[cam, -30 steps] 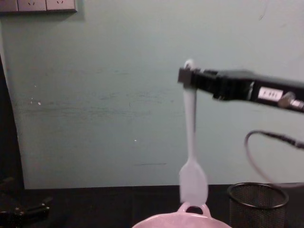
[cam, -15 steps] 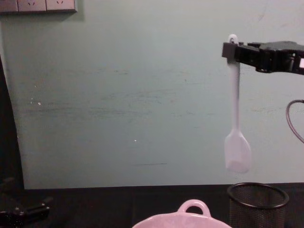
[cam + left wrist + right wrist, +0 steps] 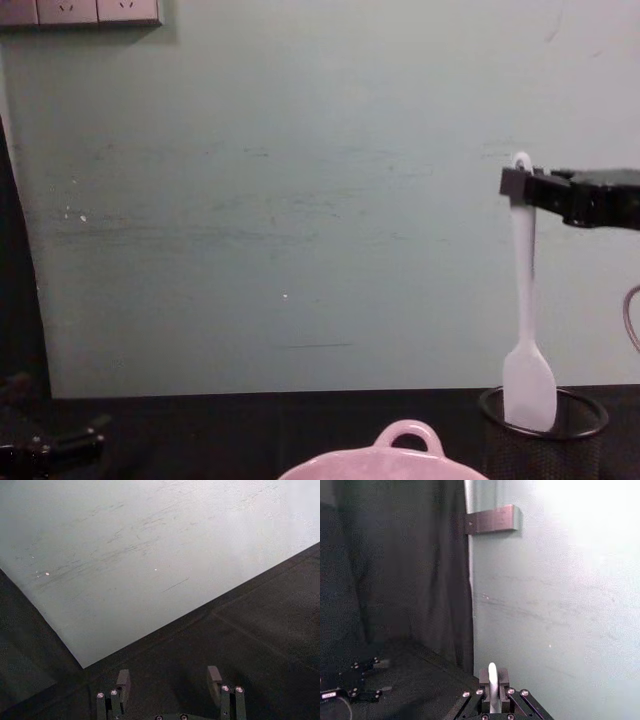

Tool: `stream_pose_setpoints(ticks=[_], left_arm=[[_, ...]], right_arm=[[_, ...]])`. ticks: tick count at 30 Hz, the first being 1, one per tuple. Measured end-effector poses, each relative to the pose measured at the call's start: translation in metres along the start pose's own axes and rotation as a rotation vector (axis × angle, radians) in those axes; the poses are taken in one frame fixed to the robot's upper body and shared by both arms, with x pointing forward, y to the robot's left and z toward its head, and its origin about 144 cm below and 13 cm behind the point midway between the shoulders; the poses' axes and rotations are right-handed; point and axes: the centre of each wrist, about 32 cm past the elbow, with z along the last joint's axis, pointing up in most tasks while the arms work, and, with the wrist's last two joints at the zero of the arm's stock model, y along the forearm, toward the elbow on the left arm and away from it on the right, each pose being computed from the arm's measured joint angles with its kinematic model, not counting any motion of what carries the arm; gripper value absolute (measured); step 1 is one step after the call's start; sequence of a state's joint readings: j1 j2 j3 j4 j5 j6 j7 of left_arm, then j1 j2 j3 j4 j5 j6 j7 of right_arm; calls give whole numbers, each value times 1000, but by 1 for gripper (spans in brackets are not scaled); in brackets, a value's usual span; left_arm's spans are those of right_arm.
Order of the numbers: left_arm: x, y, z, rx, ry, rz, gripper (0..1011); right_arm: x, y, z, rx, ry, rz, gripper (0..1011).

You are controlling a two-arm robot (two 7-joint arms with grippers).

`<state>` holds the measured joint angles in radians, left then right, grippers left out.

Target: Use the one hand to pick up the spoon and stir the clear water in the bowl.

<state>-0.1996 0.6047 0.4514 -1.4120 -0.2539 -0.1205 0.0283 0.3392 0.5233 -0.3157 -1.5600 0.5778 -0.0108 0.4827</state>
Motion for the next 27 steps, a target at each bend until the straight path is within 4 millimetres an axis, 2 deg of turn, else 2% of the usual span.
stream_pose_setpoints(ticks=[12,27], left_arm=[[0,0,0,0,0,0,1011],[0,0,0,0,0,0,1011]], right_arm=[[7,-18,-37,39,230,-102,106],[14,-26,-62,60,398,-158,106]])
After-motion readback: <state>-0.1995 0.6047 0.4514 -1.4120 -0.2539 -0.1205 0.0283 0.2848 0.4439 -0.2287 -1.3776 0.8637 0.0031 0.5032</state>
